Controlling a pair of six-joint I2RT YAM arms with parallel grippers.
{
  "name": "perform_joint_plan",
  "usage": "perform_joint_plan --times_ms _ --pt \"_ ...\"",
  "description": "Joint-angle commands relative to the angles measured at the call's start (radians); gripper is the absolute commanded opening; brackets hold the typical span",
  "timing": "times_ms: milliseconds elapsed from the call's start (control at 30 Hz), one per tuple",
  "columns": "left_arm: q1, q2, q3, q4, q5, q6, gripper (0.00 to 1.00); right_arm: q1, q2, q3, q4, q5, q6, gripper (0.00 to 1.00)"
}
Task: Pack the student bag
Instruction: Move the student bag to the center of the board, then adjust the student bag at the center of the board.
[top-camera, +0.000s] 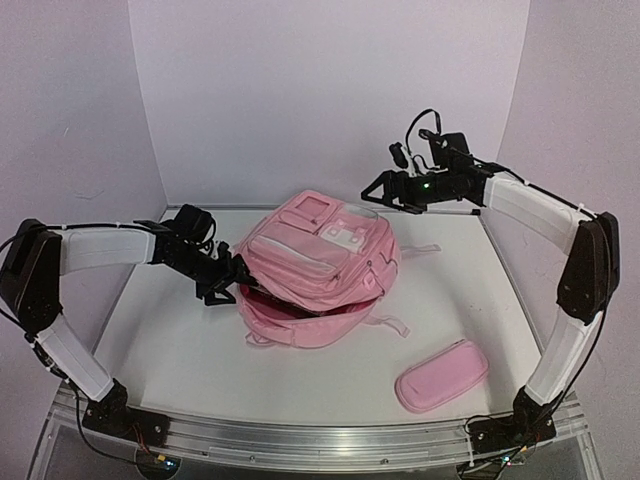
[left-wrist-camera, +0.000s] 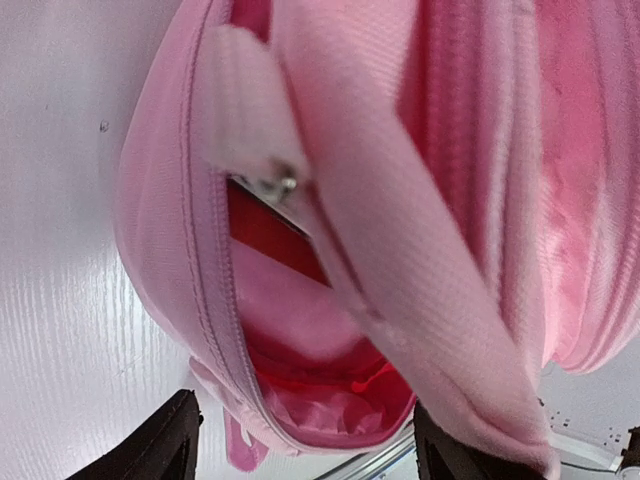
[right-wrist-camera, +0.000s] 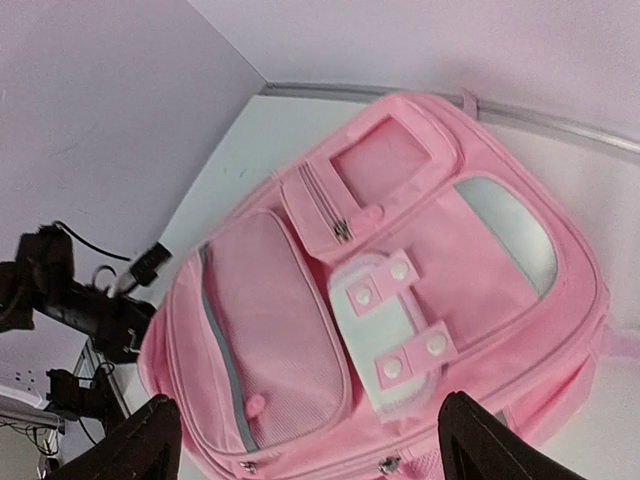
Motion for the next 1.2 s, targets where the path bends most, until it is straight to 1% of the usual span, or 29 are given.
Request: perform_joint_plan --times_ms 0,100,200,400,467,533,567,633,700,767,900,967,1033,1100,1167 --pt "0.065 -0.070 0.112 -0.019 0.046 0.113 0.85 0.017 -0.012 -0.059 -0.057 0.007 -0.028 0.89" --pt "0.125 -0.036 0.164 -0.065 0.049 0.145 0.87 0.017 0.010 -0.082 -0.056 0.005 -0.015 0.90" --pt "0.173 0.014 0.195 -0.069 0.068 0.163 0.88 0.017 0.039 -0.103 -0.055 0.004 -0.004 0.91" --pt "0.190 0.079 0.189 0.033 0.134 0.123 0.89 0.017 0.111 -0.092 -0.044 -0.002 0.016 0.92" --pt "0.189 0.093 0.164 0.102 0.174 0.092 0.87 0.015 0.140 -0.068 -0.043 0.014 0.008 0.92" --pt "0.177 0.124 0.148 0.161 0.204 0.075 0.82 0.002 0.178 -0.038 -0.042 0.031 0.005 0.92" --pt "0.163 0.145 0.151 0.175 0.212 0.079 0.78 -0.009 0.196 -0.019 -0.042 0.037 0.004 0.91" --pt "0.118 0.211 0.190 0.162 0.216 0.118 0.67 -0.031 0.244 0.020 -0.042 0.051 -0.004 0.91" --pt "0.058 0.282 0.265 0.100 0.197 0.161 0.53 -0.057 0.290 0.066 -0.043 0.070 -0.017 0.90" --pt "-0.008 0.331 0.339 0.066 0.199 0.181 0.42 -0.085 0.331 0.122 -0.045 0.085 -0.024 0.90" --pt "-0.141 0.418 0.492 0.021 0.246 0.221 0.34 -0.131 0.418 0.244 -0.050 0.123 -0.063 0.90" --pt "-0.183 0.440 0.547 0.007 0.292 0.226 0.32 -0.145 0.442 0.305 -0.056 0.138 -0.085 0.89" --pt "-0.189 0.415 0.537 0.065 0.356 0.193 0.33 -0.150 0.447 0.353 -0.067 0.136 -0.110 0.89" --pt "-0.169 0.360 0.501 0.112 0.370 0.181 0.39 -0.150 0.436 0.379 -0.076 0.116 -0.135 0.90" --pt "-0.125 0.302 0.458 0.129 0.362 0.187 0.49 -0.150 0.412 0.392 -0.079 0.080 -0.153 0.90"
